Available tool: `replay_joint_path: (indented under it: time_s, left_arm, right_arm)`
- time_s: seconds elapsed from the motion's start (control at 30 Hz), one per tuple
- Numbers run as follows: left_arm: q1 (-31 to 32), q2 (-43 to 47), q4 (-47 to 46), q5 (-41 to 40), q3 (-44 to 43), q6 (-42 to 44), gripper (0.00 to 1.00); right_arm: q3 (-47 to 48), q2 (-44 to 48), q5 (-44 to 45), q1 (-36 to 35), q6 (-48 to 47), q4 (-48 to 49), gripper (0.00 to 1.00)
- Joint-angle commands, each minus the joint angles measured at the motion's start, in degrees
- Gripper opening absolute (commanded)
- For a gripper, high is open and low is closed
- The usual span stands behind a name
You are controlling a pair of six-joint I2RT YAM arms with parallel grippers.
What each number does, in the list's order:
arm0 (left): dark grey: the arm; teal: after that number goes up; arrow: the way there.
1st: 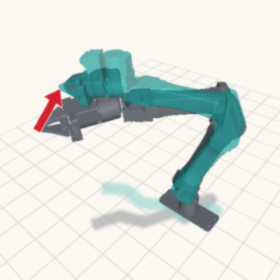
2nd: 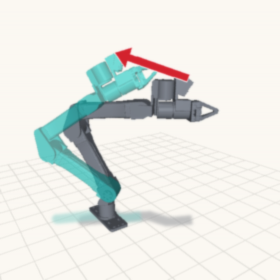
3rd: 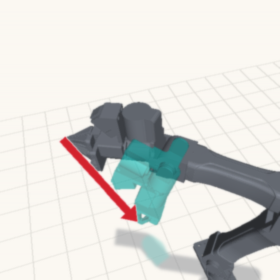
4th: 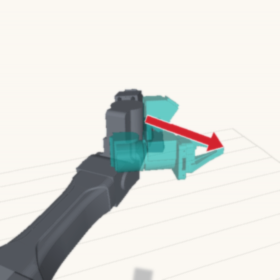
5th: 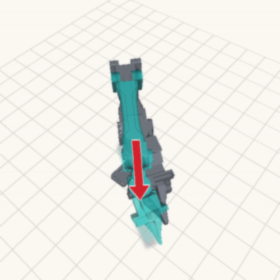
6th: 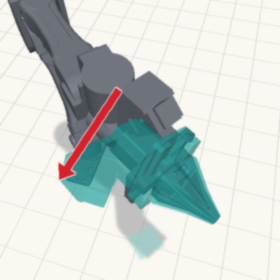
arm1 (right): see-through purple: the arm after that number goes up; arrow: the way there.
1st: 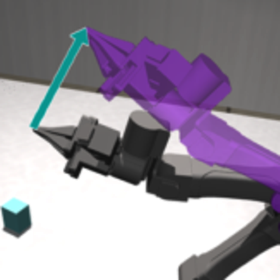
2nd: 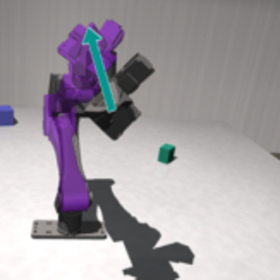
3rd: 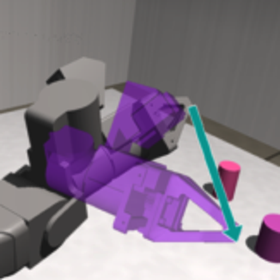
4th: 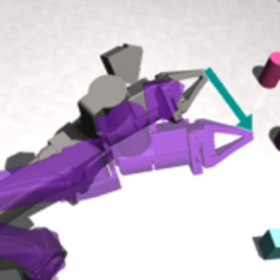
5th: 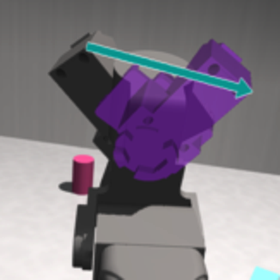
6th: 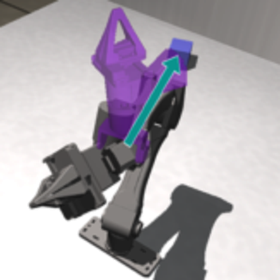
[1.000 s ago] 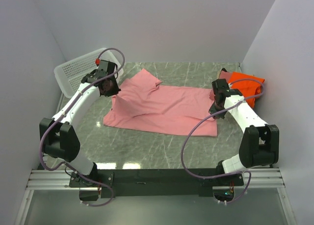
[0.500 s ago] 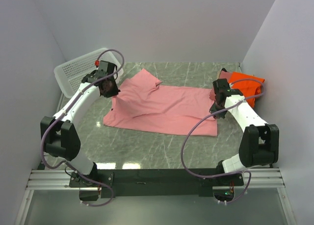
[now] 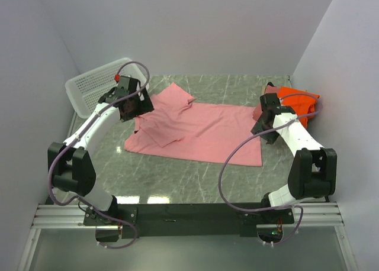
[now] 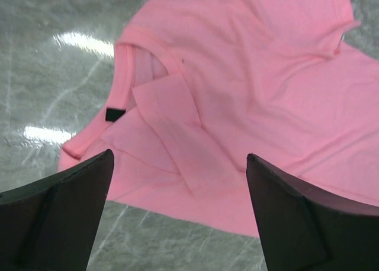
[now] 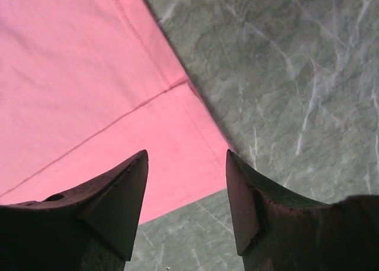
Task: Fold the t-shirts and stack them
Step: Fold the tshirt
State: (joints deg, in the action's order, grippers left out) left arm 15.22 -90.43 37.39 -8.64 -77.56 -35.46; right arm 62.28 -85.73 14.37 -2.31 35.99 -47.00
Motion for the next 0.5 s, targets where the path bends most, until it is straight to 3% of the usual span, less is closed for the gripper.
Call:
replay_joint_path:
  time_s: [0.0, 0.2, 0.47]
  left_arm:
    - [-0.2, 4.2, -3.7, 4.8, 7.3, -1.2, 0.99]
    - [-0.2, 4.7, -9.9, 9.2, 18.0, -3.1, 0.99]
    - [-0.2, 4.2, -20.0, 12.0, 26.7, -4.0, 0.99]
  right_arm:
    - [-0.9, 3.0, -2.2, 0.2, -1.6, 1.9, 0.62]
    - [-6.8, 4.0, -12.7, -1.0, -3.4, 6.6, 0.57]
    - [-8.3, 0.0, -19.0, -2.7, -5.0, 9.4, 0.57]
